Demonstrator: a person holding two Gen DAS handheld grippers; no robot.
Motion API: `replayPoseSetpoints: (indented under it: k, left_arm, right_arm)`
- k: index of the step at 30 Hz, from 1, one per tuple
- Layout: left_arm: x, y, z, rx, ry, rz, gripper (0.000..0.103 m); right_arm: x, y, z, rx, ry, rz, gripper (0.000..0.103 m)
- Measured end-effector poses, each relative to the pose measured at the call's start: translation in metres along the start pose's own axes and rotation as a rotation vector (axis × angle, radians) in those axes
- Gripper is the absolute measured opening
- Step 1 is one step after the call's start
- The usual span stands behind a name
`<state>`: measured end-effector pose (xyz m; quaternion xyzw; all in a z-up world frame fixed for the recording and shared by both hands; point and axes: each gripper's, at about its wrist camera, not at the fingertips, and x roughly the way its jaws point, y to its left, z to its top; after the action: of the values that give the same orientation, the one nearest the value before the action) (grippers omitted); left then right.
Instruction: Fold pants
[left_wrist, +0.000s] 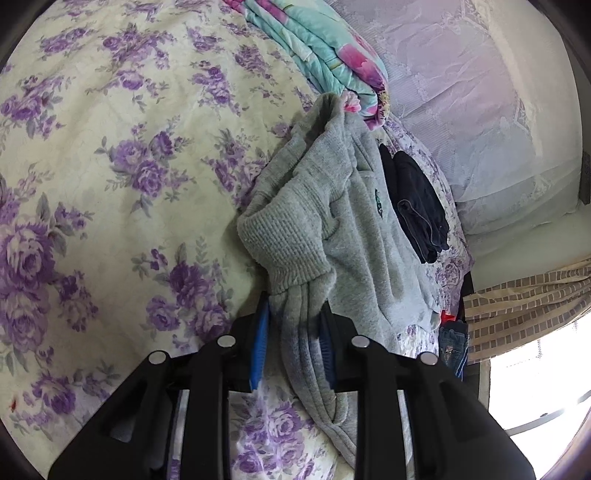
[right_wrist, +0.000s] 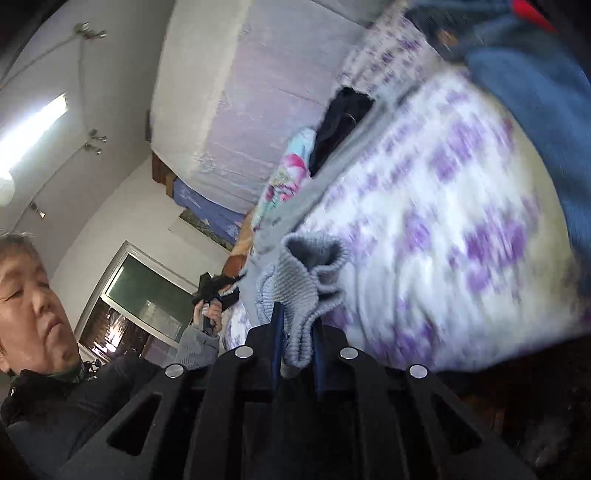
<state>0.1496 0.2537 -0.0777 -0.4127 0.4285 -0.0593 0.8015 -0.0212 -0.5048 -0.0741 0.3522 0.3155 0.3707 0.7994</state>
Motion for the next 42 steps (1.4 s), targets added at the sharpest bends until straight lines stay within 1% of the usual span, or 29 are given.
replayPoseSetpoints:
  k: [2, 4, 6, 7, 9, 11, 13, 15, 17, 18, 19, 21, 22, 23, 24, 25, 26, 27, 28, 29, 30, 31, 32, 33, 34, 35, 37, 41, 42]
  left_arm:
    - [-0.003, -0.011, 0.005, 0.007, -0.008, -0.019, 0.023]
    - [-0.006, -0.024, 0.012, 0.008, -0.021, -0.041, 0.023]
    - [-0.01, -0.037, 0.02, 0.011, -0.029, -0.075, 0.023]
    - [-0.013, -0.044, 0.024, 0.012, -0.035, -0.086, 0.023]
    - [-0.027, -0.06, 0.031, 0.023, -0.068, -0.111, 0.023]
    - [-0.051, -0.074, 0.032, 0.052, -0.127, -0.141, 0.023]
    - [-0.073, -0.075, 0.027, 0.065, -0.177, -0.17, 0.023]
    - [-0.088, -0.063, 0.017, 0.053, -0.197, -0.173, 0.024]
    - [-0.089, -0.038, 0.004, 0.014, -0.188, -0.155, 0.024]
    - [-0.085, -0.023, -0.002, -0.007, -0.172, -0.141, 0.024]
    - [-0.077, -0.004, -0.01, -0.041, -0.149, -0.123, 0.024]
    - [-0.056, 0.035, -0.025, -0.141, -0.089, -0.101, 0.024]
    - [-0.047, 0.056, -0.036, -0.2, -0.069, -0.125, 0.024]
    - [-0.044, 0.066, -0.042, -0.225, -0.071, -0.168, 0.022]
    - [-0.047, 0.069, -0.046, -0.216, -0.087, -0.201, 0.021]
    - [-0.051, 0.067, -0.048, -0.208, -0.097, -0.204, 0.021]
    - [-0.055, 0.062, -0.048, -0.198, -0.108, -0.193, 0.024]
    - [-0.057, 0.058, -0.047, -0.19, -0.112, -0.178, 0.035]
    - [-0.058, 0.053, -0.045, -0.179, -0.11, -0.16, 0.041]
    - [-0.058, 0.045, -0.042, -0.165, -0.105, -0.138, 0.049]
    - [-0.058, 0.038, -0.041, -0.149, -0.102, -0.12, 0.055]
    - [-0.057, 0.031, -0.041, -0.132, -0.1, -0.103, 0.059]
    - [-0.057, 0.026, -0.042, -0.119, -0.098, -0.087, 0.065]
    - [-0.055, 0.021, -0.044, -0.112, -0.098, -0.072, 0.068]
    - [-0.053, 0.019, -0.046, -0.111, -0.1, -0.061, 0.069]
    - [-0.052, 0.017, -0.048, -0.11, -0.103, -0.048, 0.071]
    - [-0.052, 0.02, -0.053, -0.108, -0.105, -0.03, 0.071]
    - [-0.052, 0.025, -0.057, -0.108, -0.111, -0.019, 0.072]
    - [-0.05, 0.024, -0.057, -0.107, -0.11, -0.017, 0.076]
  right_arm:
    - [0.01, 0.019, 0.035, -0.023, -0.054, -0.06, 0.012]
    - [0.034, 0.022, 0.076, 0.032, -0.07, -0.138, 0.009]
    - [0.061, 0.018, 0.116, 0.091, -0.061, -0.16, 0.008]
    - [0.073, 0.02, 0.14, 0.089, -0.064, -0.159, 0.007]
    - [0.097, 0.042, 0.191, 0.024, -0.088, -0.13, 0.006]
    - [0.103, 0.07, 0.233, -0.052, -0.149, -0.081, 0.006]
    - [0.097, 0.092, 0.255, -0.122, -0.2, -0.06, 0.006]
    - [0.084, 0.088, 0.264, -0.138, -0.224, -0.056, 0.005]
    - [0.065, 0.058, 0.245, -0.107, -0.229, -0.096, 0.005]
    - [0.059, 0.032, 0.231, -0.058, -0.217, -0.12, 0.005]
    - [0.05, 0.003, 0.211, -0.008, -0.204, -0.149, 0.005]
    - [0.041, -0.055, 0.171, 0.124, -0.161, -0.257, 0.005]
    - [0.035, -0.08, 0.149, 0.194, -0.147, -0.286, 0.005]
    - [0.027, -0.096, 0.128, 0.256, -0.147, -0.298, 0.005]
    - [0.016, -0.107, 0.11, 0.308, -0.156, -0.3, 0.005]
    - [0.004, -0.115, 0.093, 0.349, -0.17, -0.275, 0.006]
    - [-0.007, -0.112, 0.082, 0.363, -0.184, -0.237, 0.009]
    - [-0.016, -0.108, 0.075, 0.369, -0.199, -0.211, 0.013]
    - [-0.023, -0.101, 0.071, 0.372, -0.207, -0.193, 0.021]
    - [-0.026, -0.094, 0.069, 0.382, -0.213, -0.169, 0.056]
    - [-0.025, -0.088, 0.068, 0.389, -0.216, -0.139, 0.068]
    - [-0.019, -0.08, 0.068, 0.385, -0.198, -0.116, 0.068]
    - [-0.012, -0.074, 0.068, 0.383, -0.173, -0.119, 0.068]
    - [-0.005, -0.068, 0.066, 0.39, -0.152, -0.136, 0.068]
    - [0.003, -0.066, 0.062, 0.408, -0.13, -0.154, 0.068]
    - [0.01, -0.064, 0.059, 0.432, -0.116, -0.153, 0.068]
    - [0.019, -0.06, 0.05, 0.486, -0.101, -0.144, 0.068]
    - [0.038, -0.058, 0.014, 0.595, -0.082, -0.076, 0.068]
    - [0.045, -0.06, 0.007, 0.621, -0.089, -0.073, 0.068]
